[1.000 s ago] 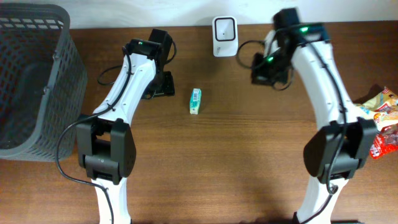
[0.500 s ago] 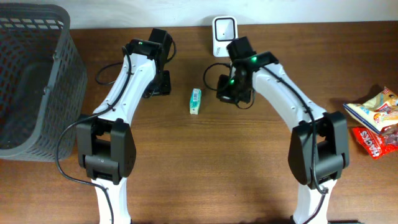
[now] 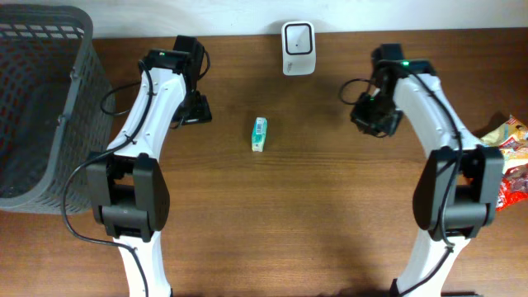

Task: Scan the item barcode
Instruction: 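Grasp the Kleenex pack with the right gripper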

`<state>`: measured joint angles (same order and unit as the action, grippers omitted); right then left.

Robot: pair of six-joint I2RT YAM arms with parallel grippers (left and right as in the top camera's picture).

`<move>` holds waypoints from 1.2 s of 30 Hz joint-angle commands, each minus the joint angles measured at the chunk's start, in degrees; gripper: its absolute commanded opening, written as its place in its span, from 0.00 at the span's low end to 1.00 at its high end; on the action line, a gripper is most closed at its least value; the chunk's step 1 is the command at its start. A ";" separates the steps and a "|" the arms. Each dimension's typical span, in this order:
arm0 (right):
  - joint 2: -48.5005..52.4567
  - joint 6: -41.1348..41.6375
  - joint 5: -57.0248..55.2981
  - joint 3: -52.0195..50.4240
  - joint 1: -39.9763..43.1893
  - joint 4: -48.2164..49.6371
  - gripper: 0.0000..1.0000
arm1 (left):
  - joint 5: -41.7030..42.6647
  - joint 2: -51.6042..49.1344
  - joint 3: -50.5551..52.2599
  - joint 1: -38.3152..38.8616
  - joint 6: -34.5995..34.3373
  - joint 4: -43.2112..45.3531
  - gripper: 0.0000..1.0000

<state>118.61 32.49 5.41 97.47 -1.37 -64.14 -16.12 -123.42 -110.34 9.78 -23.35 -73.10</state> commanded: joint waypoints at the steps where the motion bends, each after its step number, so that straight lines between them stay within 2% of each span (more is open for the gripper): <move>1: -0.04 -0.72 2.89 -0.52 0.63 -0.66 0.09 | -0.42 1.40 1.25 0.04 0.02 2.21 0.97; 4: -0.04 -0.72 3.39 -0.52 -0.48 -0.37 0.05 | -0.42 1.29 2.05 0.04 0.02 2.67 0.98; 11: 0.17 0.94 3.34 -0.52 -7.02 3.61 0.04 | -1.11 1.29 4.07 0.04 0.04 2.62 0.98; 14: 0.83 2.97 3.32 -0.52 -11.58 6.14 0.04 | -1.29 1.29 4.74 -0.26 0.02 2.56 0.88; 20: 3.43 5.86 1.49 -0.52 -19.26 10.14 0.04 | -1.27 1.29 4.74 -1.25 0.02 1.44 0.86; 24: 5.25 5.97 1.66 -0.52 -23.43 13.88 0.04 | -1.22 1.29 4.74 -1.73 0.00 1.44 0.79; 30: 5.64 5.99 2.19 -0.52 -28.79 22.18 0.04 | -1.05 1.29 4.74 -1.75 0.02 1.49 0.81; 36: 5.64 5.97 5.99 -0.52 -31.39 26.27 0.04 | -1.07 1.29 4.74 -1.75 0.02 1.51 0.82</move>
<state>123.83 37.80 9.39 97.32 -31.73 -38.70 -16.56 -123.42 -106.06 8.47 -23.40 -71.53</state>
